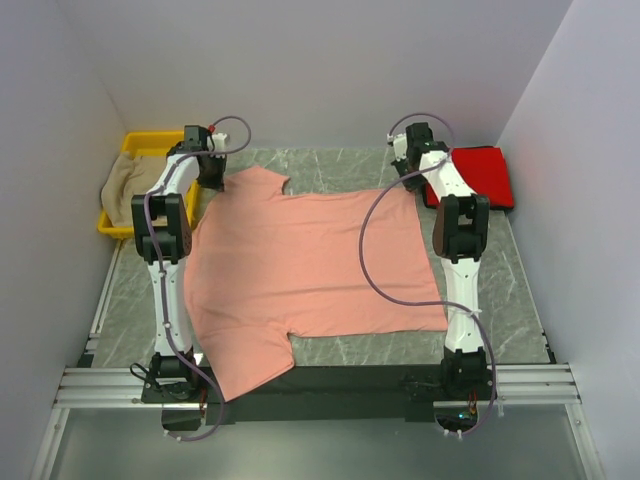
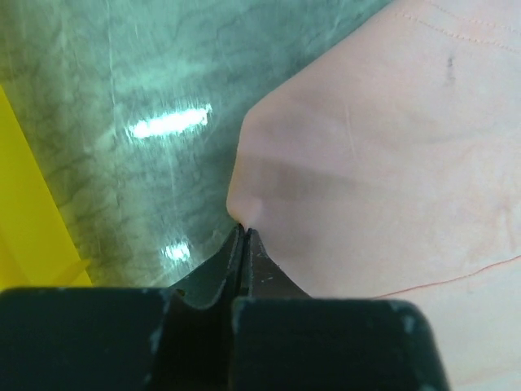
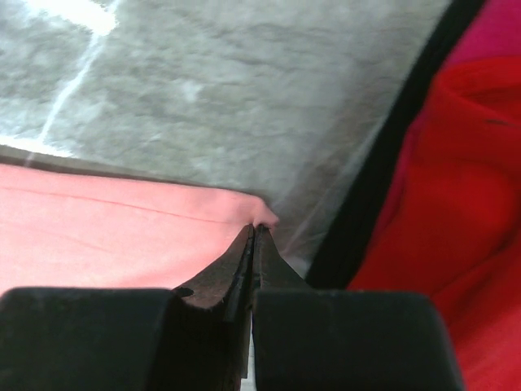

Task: Fold and stack the t-shirts
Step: Fold the tshirt

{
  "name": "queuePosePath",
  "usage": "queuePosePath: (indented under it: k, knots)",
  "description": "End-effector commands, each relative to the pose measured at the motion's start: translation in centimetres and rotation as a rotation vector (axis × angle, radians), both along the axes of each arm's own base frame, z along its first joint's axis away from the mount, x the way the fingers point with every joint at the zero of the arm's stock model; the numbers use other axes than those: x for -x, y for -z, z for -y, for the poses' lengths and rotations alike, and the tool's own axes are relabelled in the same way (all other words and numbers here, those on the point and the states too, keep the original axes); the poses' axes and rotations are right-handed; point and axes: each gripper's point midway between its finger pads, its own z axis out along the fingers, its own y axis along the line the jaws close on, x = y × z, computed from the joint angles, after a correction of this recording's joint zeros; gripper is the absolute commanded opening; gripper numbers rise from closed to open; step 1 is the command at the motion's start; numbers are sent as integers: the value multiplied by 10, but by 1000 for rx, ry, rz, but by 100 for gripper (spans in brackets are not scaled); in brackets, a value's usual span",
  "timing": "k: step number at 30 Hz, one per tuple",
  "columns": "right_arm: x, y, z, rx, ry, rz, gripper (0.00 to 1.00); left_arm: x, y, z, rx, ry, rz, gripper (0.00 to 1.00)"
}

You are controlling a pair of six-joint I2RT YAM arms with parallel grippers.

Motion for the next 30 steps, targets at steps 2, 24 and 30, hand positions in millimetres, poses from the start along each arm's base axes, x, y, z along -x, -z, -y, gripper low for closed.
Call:
queuePosePath:
  k: [2, 24, 30]
  knots:
    - [-19, -67, 11, -22, 25, 166, 0, -18, -59, 8, 29, 46, 173, 0]
    - [23, -110, 8, -97, -92, 159, 0, 42, -138, -4, 47, 186, 339, 0]
    - [39, -115, 16, -91, -111, 145, 0, 71, -142, -11, 50, 233, 335, 0]
